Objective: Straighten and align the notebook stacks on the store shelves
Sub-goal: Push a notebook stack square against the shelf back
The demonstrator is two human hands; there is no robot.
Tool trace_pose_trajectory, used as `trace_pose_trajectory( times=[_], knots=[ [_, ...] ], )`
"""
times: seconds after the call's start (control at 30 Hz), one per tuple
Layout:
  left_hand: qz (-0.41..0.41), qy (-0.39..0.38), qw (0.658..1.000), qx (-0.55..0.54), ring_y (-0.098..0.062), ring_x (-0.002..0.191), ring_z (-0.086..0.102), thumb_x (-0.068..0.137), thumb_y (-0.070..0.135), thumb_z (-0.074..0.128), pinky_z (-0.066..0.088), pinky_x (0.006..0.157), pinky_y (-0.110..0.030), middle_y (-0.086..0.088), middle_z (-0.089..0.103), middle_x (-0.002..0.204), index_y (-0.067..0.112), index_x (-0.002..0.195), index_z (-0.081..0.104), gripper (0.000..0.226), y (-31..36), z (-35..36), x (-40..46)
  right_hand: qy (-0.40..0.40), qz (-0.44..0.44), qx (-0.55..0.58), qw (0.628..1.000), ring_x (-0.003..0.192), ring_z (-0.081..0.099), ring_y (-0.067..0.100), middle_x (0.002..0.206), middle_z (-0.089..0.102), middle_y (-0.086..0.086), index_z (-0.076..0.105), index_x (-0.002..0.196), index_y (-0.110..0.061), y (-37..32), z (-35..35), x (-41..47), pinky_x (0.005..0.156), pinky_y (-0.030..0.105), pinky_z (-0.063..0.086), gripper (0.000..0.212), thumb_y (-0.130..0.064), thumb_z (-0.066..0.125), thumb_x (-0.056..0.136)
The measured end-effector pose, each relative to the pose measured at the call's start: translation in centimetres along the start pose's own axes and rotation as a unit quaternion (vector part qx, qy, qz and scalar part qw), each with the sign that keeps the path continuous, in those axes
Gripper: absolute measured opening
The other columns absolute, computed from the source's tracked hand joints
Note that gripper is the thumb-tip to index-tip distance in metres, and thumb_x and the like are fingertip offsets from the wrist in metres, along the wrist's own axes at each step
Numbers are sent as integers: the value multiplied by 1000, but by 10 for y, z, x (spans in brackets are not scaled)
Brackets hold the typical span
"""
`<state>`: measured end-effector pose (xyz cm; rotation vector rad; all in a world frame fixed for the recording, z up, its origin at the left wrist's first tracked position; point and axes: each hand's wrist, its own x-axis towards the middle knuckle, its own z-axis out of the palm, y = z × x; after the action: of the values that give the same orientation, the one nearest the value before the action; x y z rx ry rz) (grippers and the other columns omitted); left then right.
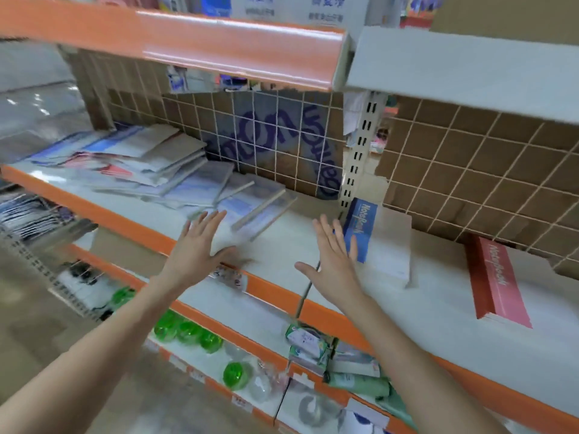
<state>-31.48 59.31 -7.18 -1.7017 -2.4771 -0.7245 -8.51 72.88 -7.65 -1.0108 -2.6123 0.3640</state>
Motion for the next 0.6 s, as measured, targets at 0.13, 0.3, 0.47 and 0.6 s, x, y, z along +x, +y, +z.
trace_pose_trajectory(
  times=[0.13,0.3,0.47,0.6],
  knots=[
    [-64,24,997,28,-24,145,12,90,38,57,7,116,-43,-8,21,155,14,149,21,73,-66,-43,-24,-30,-56,11,998,144,-20,13,158,-16,-6,-4,151,-20,-68,22,28,112,43,-15,84,-51,49,92],
    [-106,39,992,56,-27,145,12,91,39,54,7,117,-43,-9,17,156,13,149,20,72,-155,-94,-34,-18,-85,13,996,145,-17,14,159,-13,-4,-2,152,-19,-157,56,79,113,44,-13,84,-49,49,93],
    [-101,32,992,71,-27,145,9,94,42,48,5,118,-42,-6,13,157,16,150,14,71,-242,-135,-31,-6,-77,21,997,145,-15,14,159,-12,-3,0,152,-19,-253,103,124,113,44,-13,82,-50,48,93],
    [-77,13,994,78,-26,145,8,94,42,47,6,117,-43,-6,11,158,15,151,13,71,-292,-154,-18,8,-68,38,997,145,-15,13,159,-11,-4,0,152,-20,-306,127,148,113,44,-12,82,-47,50,93]
  ],
)
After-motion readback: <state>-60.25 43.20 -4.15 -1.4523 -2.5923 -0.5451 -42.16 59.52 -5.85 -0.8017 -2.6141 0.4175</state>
